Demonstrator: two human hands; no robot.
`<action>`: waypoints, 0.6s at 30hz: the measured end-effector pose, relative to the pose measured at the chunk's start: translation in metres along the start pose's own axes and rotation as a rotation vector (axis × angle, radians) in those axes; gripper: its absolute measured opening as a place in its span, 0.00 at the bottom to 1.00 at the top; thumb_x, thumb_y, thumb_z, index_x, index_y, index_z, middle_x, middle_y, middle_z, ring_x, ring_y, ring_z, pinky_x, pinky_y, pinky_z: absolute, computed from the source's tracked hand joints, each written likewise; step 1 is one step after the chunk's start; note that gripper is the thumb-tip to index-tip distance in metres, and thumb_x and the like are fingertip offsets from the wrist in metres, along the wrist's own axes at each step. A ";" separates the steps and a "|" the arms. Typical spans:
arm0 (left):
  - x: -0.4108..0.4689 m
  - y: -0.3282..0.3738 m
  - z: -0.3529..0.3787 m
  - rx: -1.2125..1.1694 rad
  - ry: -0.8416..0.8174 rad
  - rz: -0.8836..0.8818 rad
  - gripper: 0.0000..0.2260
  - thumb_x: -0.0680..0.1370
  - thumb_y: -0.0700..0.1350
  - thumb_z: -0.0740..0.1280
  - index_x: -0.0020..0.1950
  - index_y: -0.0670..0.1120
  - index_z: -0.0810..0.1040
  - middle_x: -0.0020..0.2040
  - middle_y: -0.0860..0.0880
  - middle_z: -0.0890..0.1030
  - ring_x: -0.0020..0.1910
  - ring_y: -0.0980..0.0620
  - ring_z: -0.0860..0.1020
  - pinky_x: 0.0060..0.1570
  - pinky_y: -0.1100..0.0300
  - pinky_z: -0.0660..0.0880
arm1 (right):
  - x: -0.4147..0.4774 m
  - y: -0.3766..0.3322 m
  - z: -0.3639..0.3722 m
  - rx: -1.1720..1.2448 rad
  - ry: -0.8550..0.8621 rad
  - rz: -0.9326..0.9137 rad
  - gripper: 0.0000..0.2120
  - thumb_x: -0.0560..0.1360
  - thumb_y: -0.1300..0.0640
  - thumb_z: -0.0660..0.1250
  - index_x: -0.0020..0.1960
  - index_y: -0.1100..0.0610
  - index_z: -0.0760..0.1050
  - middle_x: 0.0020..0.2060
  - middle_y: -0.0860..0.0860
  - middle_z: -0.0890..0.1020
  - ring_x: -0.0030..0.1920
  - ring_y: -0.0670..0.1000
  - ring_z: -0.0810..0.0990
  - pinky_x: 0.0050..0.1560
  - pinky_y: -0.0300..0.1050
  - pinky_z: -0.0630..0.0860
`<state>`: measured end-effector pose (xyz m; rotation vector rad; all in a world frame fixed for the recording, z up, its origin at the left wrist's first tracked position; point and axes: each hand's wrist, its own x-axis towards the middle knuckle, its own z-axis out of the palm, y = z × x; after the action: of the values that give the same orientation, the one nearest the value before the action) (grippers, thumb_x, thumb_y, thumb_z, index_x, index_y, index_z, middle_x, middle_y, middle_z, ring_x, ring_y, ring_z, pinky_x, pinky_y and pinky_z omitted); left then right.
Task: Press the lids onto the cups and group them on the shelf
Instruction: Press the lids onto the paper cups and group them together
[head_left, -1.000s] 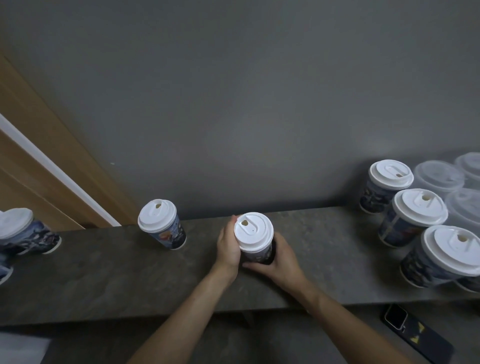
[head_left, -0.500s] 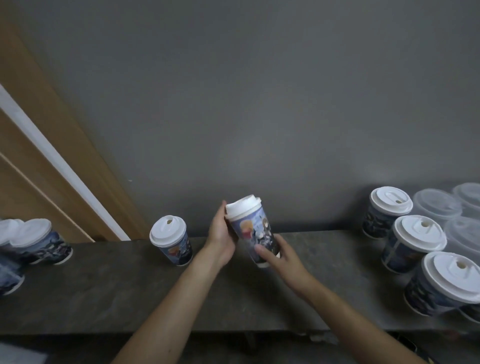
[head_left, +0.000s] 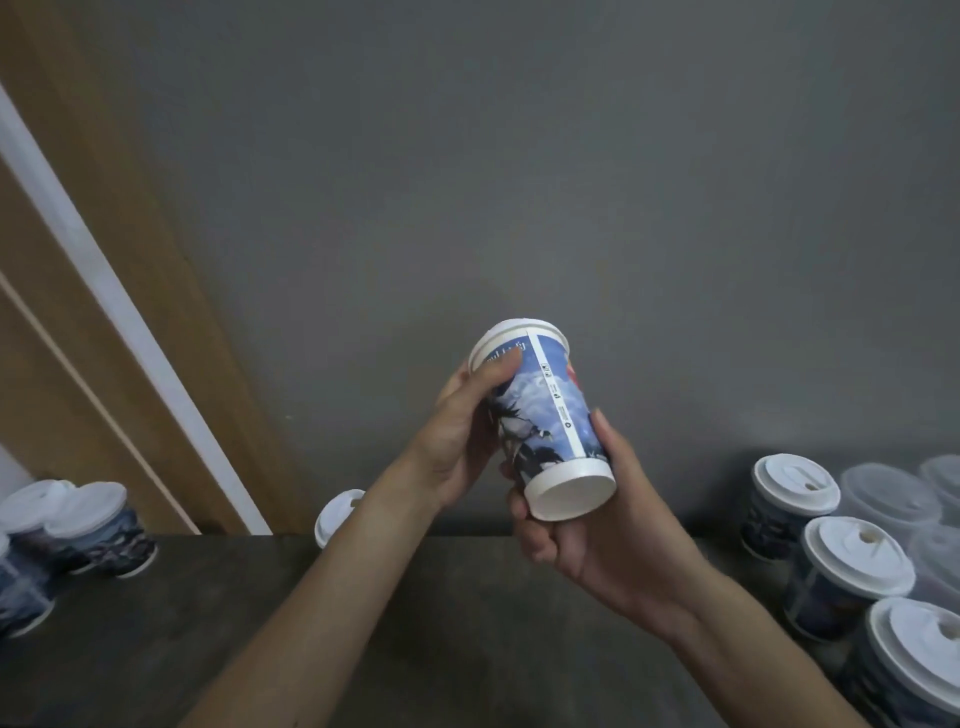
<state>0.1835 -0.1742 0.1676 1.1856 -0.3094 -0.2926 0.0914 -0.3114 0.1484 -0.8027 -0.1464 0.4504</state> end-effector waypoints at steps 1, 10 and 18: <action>0.001 0.003 0.002 0.029 0.024 0.024 0.25 0.72 0.51 0.74 0.63 0.37 0.79 0.51 0.40 0.85 0.48 0.45 0.84 0.55 0.50 0.80 | -0.002 -0.003 0.001 -0.007 -0.001 0.028 0.30 0.79 0.34 0.57 0.53 0.59 0.84 0.40 0.62 0.80 0.35 0.57 0.79 0.35 0.48 0.80; 0.000 0.020 0.012 0.081 -0.007 -0.012 0.32 0.67 0.56 0.75 0.65 0.38 0.79 0.54 0.40 0.82 0.53 0.42 0.79 0.52 0.52 0.74 | -0.009 -0.008 -0.004 0.016 -0.006 -0.027 0.32 0.75 0.35 0.61 0.59 0.64 0.74 0.36 0.58 0.77 0.33 0.52 0.77 0.37 0.49 0.82; 0.001 0.021 0.023 0.039 0.006 0.071 0.34 0.67 0.54 0.76 0.68 0.37 0.76 0.54 0.39 0.83 0.52 0.41 0.81 0.55 0.48 0.78 | -0.010 -0.006 0.008 -0.141 0.149 -0.126 0.31 0.74 0.33 0.62 0.56 0.61 0.75 0.29 0.58 0.74 0.26 0.52 0.74 0.26 0.45 0.78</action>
<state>0.1767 -0.1864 0.1953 1.2115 -0.3524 -0.2222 0.0823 -0.3141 0.1593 -0.9564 -0.0898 0.2624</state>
